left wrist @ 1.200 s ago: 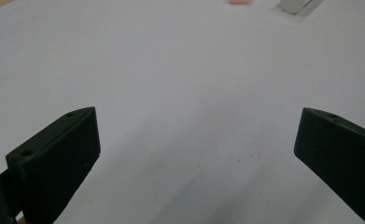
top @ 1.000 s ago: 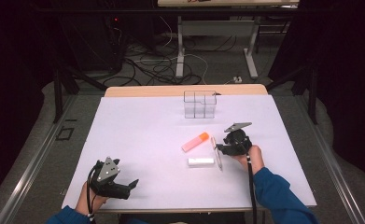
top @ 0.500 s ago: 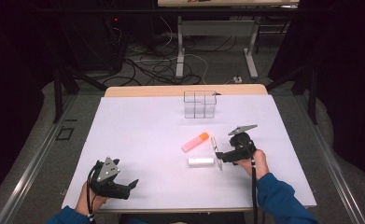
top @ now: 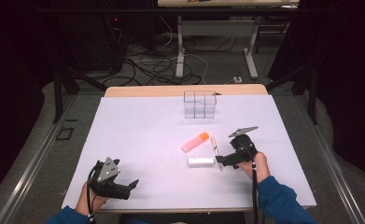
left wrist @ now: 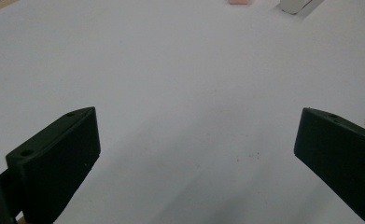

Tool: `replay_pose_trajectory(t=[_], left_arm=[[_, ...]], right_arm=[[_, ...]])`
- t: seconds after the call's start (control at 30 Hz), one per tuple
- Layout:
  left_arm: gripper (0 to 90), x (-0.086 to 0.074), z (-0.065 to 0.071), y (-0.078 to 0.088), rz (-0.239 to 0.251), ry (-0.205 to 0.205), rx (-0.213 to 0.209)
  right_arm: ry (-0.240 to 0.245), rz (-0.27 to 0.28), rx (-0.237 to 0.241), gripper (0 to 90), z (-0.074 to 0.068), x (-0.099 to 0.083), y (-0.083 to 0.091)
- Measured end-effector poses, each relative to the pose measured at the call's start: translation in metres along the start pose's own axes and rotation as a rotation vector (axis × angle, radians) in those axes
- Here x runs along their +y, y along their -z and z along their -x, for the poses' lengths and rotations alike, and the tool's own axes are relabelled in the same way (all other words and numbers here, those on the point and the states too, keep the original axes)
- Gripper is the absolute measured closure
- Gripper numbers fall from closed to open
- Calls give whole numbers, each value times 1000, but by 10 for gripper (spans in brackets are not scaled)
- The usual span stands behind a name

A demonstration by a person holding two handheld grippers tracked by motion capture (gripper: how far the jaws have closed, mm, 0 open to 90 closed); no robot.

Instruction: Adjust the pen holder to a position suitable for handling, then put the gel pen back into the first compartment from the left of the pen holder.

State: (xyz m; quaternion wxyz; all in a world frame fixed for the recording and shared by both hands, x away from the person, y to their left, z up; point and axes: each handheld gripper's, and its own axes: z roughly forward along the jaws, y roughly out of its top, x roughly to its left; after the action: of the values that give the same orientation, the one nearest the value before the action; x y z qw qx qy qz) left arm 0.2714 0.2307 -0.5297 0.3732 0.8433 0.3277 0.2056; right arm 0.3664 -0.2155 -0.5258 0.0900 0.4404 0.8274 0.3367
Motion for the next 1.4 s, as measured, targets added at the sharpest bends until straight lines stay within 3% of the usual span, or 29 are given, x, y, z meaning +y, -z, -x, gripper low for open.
replay_pose_trajectory(t=[0.2,0.5,0.73,1.03,1.33,1.4], left_arm=[[3,0,0,0,-1,0,1],[3,0,0,0,-2,-1,3],[3,0,0,1,3,-8,6],[3,0,0,0,0,-2,1],[3,0,0,0,1,-10,3],[3,0,0,0,4,-5,1]], right_arm=[[-9,-7,-9,36,0,1,1],[-84,18,-8,63,3,3,5],[-108,44,-36,153,-1,4,5],[-179,82,-66,255,-4,4,3],[-176,98,-124,407,-12,8,-3],[-196,91,-128,440,-14,8,-5]])
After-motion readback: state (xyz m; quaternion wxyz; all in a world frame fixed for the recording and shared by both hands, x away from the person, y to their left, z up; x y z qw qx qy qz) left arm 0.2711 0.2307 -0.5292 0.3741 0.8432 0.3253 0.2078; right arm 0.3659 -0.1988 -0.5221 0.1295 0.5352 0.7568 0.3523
